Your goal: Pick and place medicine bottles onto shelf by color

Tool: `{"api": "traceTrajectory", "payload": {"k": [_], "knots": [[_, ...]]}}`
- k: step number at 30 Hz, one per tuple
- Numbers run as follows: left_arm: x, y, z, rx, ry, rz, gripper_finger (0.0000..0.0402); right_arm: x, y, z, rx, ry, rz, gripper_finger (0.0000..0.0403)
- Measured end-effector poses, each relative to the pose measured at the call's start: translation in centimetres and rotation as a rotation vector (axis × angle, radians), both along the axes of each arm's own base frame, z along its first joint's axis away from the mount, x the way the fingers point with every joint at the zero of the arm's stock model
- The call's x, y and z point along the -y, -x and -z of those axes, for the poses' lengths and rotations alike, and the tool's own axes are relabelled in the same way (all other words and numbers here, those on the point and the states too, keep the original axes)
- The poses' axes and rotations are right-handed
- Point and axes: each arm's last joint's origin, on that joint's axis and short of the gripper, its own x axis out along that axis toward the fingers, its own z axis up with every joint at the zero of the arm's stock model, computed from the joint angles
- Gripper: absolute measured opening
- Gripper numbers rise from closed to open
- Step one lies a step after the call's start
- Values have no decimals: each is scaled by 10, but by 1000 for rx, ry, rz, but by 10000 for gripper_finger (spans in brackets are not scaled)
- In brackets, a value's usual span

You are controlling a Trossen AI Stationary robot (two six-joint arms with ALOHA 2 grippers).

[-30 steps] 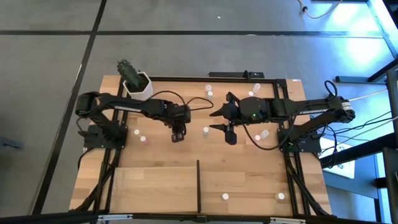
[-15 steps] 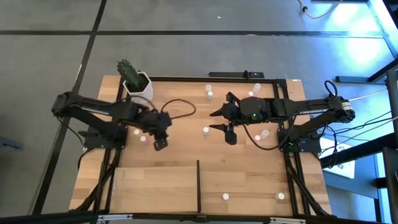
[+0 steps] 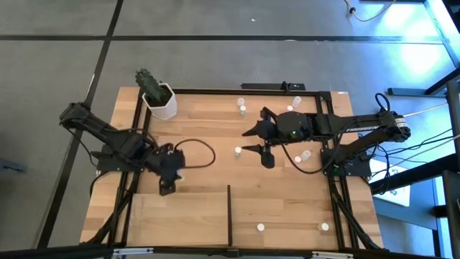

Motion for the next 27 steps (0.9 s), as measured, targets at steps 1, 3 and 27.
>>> {"api": "traceTrajectory", "payload": {"k": [1,3,27], "knots": [[4,2,0,0,1,17,95,-1,0,0,-5,-9,-26,210],[10,5,0,-3,5,42,95,-2,1,1,-15,-21,-77,210],[70,50,2,-47,237,-195,95,-12,4,2,-11,-29,-457,210]]}}
